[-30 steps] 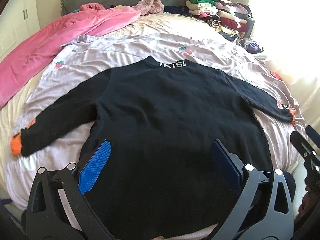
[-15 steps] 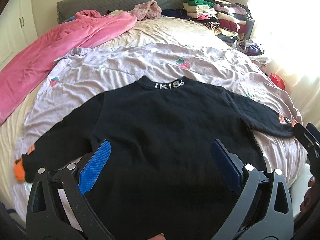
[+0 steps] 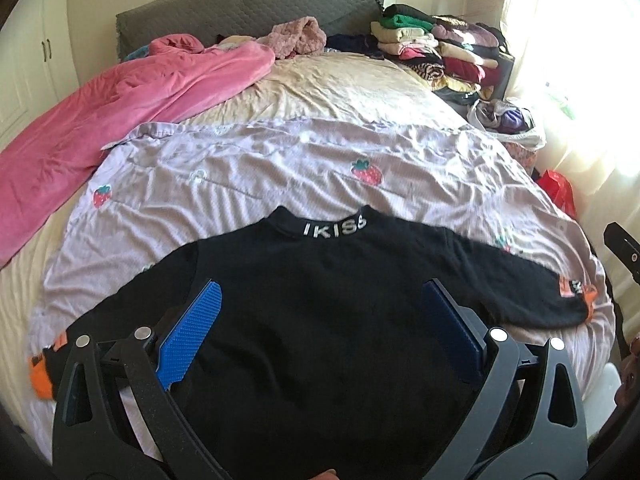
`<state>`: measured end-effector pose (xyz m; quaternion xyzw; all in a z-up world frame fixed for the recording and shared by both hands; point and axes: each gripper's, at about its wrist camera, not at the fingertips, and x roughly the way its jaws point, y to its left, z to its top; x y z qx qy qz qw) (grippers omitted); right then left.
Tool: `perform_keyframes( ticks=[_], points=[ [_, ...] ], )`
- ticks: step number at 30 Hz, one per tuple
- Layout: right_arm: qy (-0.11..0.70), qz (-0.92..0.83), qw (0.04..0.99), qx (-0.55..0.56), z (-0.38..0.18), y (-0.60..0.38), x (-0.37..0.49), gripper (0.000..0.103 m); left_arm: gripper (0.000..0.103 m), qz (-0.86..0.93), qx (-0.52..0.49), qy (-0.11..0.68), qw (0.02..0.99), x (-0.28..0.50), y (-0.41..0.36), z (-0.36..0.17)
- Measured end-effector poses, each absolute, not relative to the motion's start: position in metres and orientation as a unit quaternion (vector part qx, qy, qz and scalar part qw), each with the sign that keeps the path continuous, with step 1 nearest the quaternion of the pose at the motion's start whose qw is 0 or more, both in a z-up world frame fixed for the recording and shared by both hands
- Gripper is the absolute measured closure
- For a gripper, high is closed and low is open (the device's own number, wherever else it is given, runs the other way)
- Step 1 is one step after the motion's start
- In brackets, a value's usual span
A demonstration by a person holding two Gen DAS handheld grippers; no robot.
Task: Fold small clothes
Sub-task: 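Move the right tool to the orange sleeve cuff and grasp it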
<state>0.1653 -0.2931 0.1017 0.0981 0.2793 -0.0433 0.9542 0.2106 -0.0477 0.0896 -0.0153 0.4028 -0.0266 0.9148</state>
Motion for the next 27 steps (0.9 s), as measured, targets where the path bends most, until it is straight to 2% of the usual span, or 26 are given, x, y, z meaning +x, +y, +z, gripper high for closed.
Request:
perform_keyframes(
  ticks=[8, 27],
  points=[
    [0.273, -0.079, 0.951, 0.123, 0.094, -0.333, 0.183, 0.004, 0.009, -0.020, -0.026, 0.408, 0.913, 0.235, -0.059, 0.070],
    [0.298, -0.251, 0.907, 0.161, 0.005, -0.436, 0.182, 0.004, 0.009, -0.043, 0.014, 0.441, 0.896, 0.259, -0.104, -0.022]
  ],
)
